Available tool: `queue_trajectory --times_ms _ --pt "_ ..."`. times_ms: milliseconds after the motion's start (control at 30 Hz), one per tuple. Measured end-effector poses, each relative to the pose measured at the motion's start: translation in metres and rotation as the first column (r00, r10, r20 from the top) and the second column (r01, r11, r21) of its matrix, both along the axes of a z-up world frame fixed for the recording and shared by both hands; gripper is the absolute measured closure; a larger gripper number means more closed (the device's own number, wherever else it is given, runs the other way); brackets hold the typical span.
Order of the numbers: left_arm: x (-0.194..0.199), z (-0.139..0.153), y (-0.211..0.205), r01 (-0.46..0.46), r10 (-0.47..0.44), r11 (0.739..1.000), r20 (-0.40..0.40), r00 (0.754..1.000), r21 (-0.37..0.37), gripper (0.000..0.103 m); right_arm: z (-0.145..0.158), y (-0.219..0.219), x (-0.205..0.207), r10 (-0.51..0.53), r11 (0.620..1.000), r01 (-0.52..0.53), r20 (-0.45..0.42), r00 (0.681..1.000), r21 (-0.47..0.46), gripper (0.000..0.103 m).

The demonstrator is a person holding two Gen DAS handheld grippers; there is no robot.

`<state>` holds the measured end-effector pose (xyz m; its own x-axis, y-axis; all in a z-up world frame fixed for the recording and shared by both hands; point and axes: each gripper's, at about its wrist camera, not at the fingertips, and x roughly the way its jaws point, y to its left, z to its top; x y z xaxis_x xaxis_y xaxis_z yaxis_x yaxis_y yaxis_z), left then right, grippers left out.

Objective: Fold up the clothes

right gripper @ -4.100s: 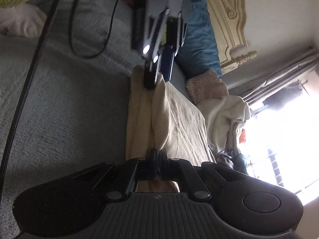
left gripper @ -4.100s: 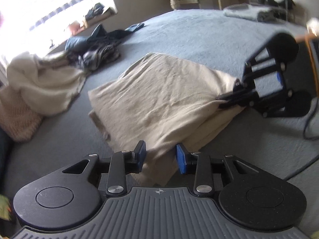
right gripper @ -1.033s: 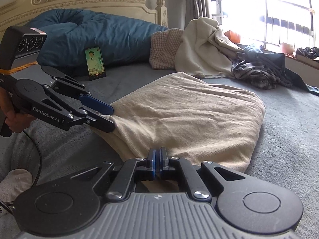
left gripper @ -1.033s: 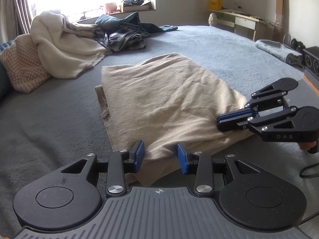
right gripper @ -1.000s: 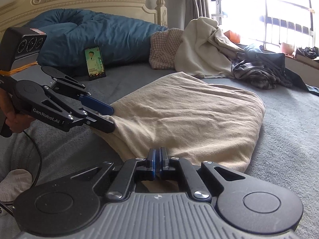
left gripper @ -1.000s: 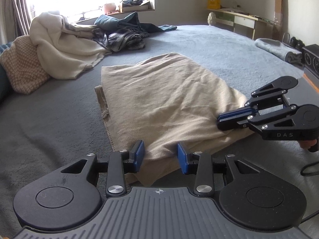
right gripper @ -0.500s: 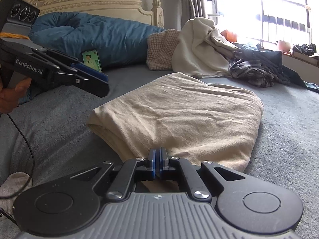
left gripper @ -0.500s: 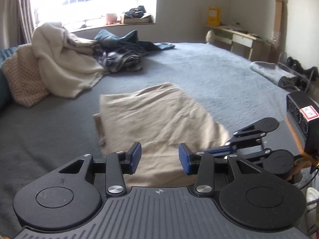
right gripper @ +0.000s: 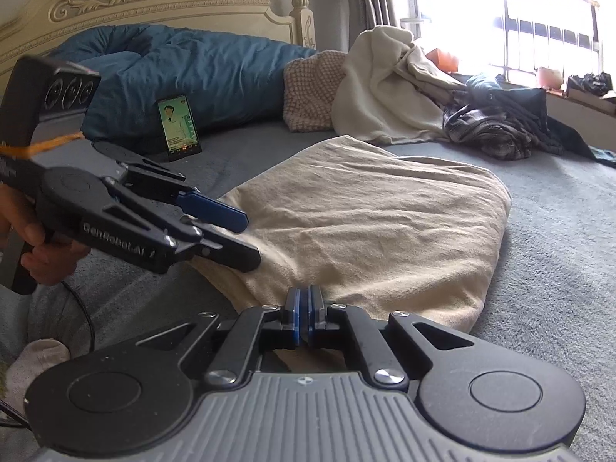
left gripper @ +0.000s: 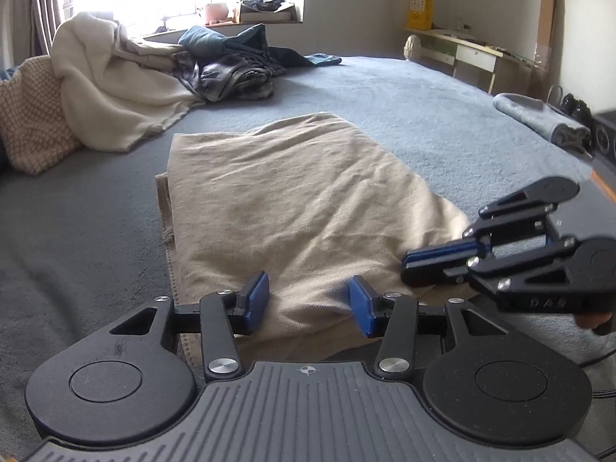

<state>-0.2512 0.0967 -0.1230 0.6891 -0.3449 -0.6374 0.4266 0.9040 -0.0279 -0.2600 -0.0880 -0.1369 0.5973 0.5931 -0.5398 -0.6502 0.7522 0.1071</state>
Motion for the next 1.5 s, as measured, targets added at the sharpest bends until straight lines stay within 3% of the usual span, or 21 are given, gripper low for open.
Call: queue_trajectory --times_ms 100,167,200,267,367,500,633,733,800,900,1000,1133,1200,1333,1500 --pt "-0.002 0.000 0.000 -0.007 0.007 1.000 0.002 1.000 -0.008 0.055 0.016 -0.003 0.005 -0.016 1.000 0.016 0.018 1.000 0.008 0.098" --pt "-0.002 -0.001 0.002 -0.013 0.013 1.000 0.000 1.000 -0.021 0.055 0.023 -0.008 0.009 -0.050 0.999 0.049 0.059 0.997 0.005 0.084" --pt "-0.002 -0.001 0.002 -0.014 0.014 1.000 0.000 1.000 -0.024 0.055 0.023 -0.011 0.013 -0.069 0.998 0.069 0.067 0.995 -0.003 0.083" --pt "-0.002 -0.001 0.002 -0.012 0.012 0.999 -0.003 1.000 -0.030 0.055 0.012 -0.016 0.024 -0.108 0.993 0.109 0.029 0.994 -0.052 0.082" --pt "-0.001 -0.001 0.003 -0.013 0.013 0.999 -0.006 1.000 -0.030 0.055 -0.004 -0.027 0.034 -0.113 0.993 0.112 -0.021 0.993 -0.048 0.082" --pt "-0.002 -0.001 0.005 -0.019 0.018 0.999 -0.009 1.000 -0.045 0.055 0.021 -0.031 0.054 -0.145 0.989 0.145 0.001 0.989 -0.011 0.082" --pt "-0.003 -0.001 0.005 -0.017 0.017 0.999 -0.007 1.000 -0.044 0.055 0.021 -0.045 0.092 -0.226 0.974 0.227 -0.035 0.973 0.017 0.082" --pt "-0.002 -0.002 0.006 -0.015 0.014 0.999 -0.009 1.000 -0.049 0.055 -0.002 -0.046 0.103 -0.213 0.977 0.210 -0.070 0.975 -0.041 0.085" --pt "-0.003 -0.002 0.007 -0.018 0.018 0.998 -0.009 1.000 -0.055 0.055 -0.001 -0.044 0.107 -0.192 0.979 0.187 -0.061 0.980 -0.078 0.085" --pt "-0.004 -0.003 0.007 -0.028 0.028 0.998 -0.006 1.000 -0.063 0.055 0.023 -0.045 0.124 -0.202 0.979 0.202 -0.050 0.978 -0.008 0.085" --pt "-0.005 -0.003 0.006 -0.033 0.032 0.998 -0.003 0.999 -0.061 0.054 0.028 -0.038 0.155 -0.211 0.977 0.212 -0.051 0.976 0.002 0.085" --pt "-0.003 -0.003 0.007 -0.035 0.035 0.996 -0.005 0.999 -0.077 0.054 -0.006 -0.035 0.203 -0.257 0.966 0.257 -0.166 0.952 -0.023 0.089" --pt "-0.002 -0.003 0.008 -0.036 0.036 0.996 -0.008 0.999 -0.084 0.054 -0.012 -0.036 0.214 -0.275 0.960 0.280 -0.182 0.944 0.001 0.089" --pt "-0.003 -0.003 0.009 -0.034 0.033 0.996 -0.009 0.999 -0.083 0.054 0.000 -0.041 0.214 -0.319 0.943 0.331 -0.207 0.925 0.026 0.087" --pt "-0.004 -0.005 0.009 -0.033 0.032 0.996 -0.005 0.999 -0.084 0.053 0.023 -0.054 0.183 -0.257 0.942 0.301 -0.252 0.933 0.152 0.086"
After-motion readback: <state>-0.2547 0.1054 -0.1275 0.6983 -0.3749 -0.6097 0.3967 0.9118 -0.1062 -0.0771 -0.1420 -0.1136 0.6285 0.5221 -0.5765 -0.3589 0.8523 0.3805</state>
